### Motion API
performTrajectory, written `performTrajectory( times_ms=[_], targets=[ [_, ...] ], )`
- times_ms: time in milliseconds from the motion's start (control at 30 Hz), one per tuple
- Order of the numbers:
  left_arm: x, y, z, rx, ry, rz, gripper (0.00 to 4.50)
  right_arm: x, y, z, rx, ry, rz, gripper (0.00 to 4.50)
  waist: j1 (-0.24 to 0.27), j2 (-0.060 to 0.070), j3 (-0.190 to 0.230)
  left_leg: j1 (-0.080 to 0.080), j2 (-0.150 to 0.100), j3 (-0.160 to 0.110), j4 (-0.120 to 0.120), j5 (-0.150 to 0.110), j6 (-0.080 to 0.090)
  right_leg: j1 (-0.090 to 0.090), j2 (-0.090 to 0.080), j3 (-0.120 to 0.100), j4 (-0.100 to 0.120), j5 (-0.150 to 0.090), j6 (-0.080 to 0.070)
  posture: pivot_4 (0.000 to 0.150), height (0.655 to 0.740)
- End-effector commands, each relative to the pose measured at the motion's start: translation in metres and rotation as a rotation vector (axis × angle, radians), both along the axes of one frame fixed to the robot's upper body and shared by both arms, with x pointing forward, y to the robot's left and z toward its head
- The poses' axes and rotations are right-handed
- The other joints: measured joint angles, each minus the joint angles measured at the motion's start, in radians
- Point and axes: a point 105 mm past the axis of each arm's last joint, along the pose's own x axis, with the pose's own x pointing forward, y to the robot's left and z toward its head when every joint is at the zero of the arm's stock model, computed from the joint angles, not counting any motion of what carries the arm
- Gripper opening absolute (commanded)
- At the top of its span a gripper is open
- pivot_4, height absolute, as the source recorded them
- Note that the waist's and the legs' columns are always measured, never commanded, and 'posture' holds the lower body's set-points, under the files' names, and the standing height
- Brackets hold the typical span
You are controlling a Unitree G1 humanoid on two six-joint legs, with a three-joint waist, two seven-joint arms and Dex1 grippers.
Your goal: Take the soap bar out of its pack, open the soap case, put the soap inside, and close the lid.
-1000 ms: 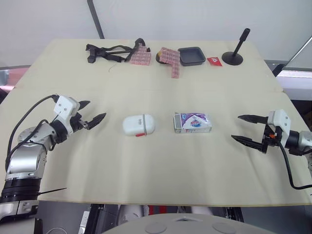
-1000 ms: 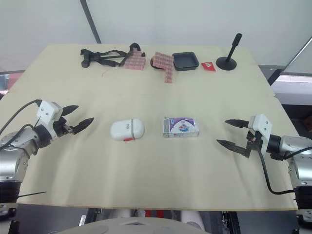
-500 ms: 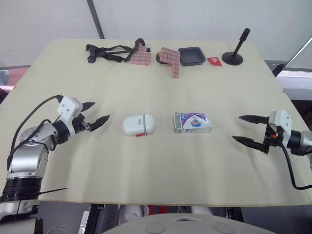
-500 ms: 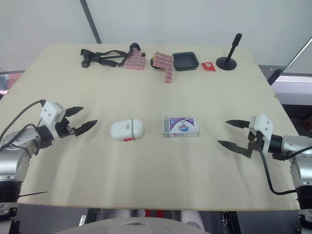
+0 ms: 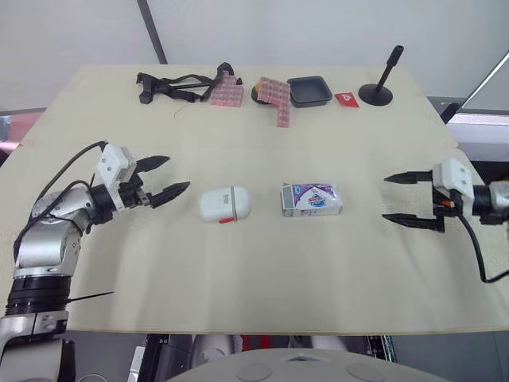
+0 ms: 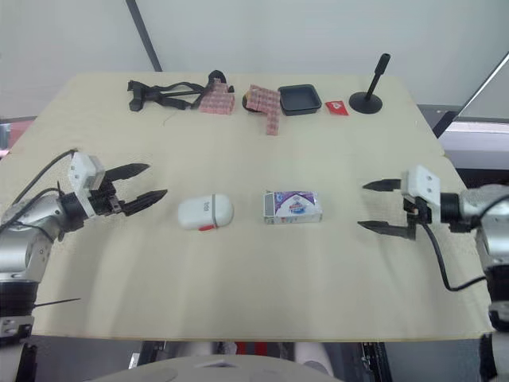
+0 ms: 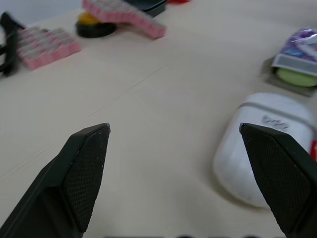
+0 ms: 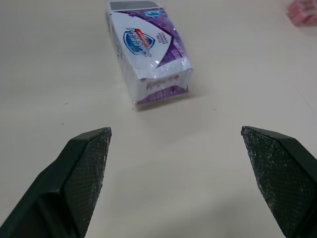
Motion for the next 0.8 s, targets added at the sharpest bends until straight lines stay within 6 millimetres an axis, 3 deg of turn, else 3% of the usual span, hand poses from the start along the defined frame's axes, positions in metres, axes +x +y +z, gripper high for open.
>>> performTrajectory(
  times_ms=[33,200,500,800],
  targets=[
    [-0.018,-0.019,0.010,0.012,-0.043,-0.151,4.49,0.008,0.009,0.006,-0.067,-0.005,0.070,4.50,0.007,0.000,0.000,-0.001,0.000,0.000,0.000,0.000,0.000,-0.001,0.000,0.000,0.000,0.000,0.000,0.150,0.7400],
    [-0.036,-0.031,0.001,0.004,-0.031,-0.235,4.49,0.023,0.029,0.012,-0.137,-0.006,0.162,4.50,0.012,0.000,0.000,-0.004,0.000,0.000,0.004,0.000,0.000,-0.004,0.001,-0.001,0.003,0.000,0.000,0.150,0.7400],
    [-0.048,-0.038,-0.007,-0.012,-0.040,-0.239,4.49,0.027,0.069,0.008,-0.162,0.027,0.303,4.50,0.012,0.000,0.000,-0.012,0.001,0.000,0.010,0.000,0.000,-0.011,0.001,-0.001,0.010,0.000,0.000,0.150,0.7400],
    [-0.051,-0.039,-0.011,0.004,-0.033,-0.239,4.49,0.032,0.079,-0.007,-0.173,0.066,0.302,4.50,0.012,0.000,0.000,-0.018,0.001,0.000,0.015,0.000,0.000,-0.016,0.001,-0.002,0.015,0.000,0.000,0.150,0.7400]
  ],
)
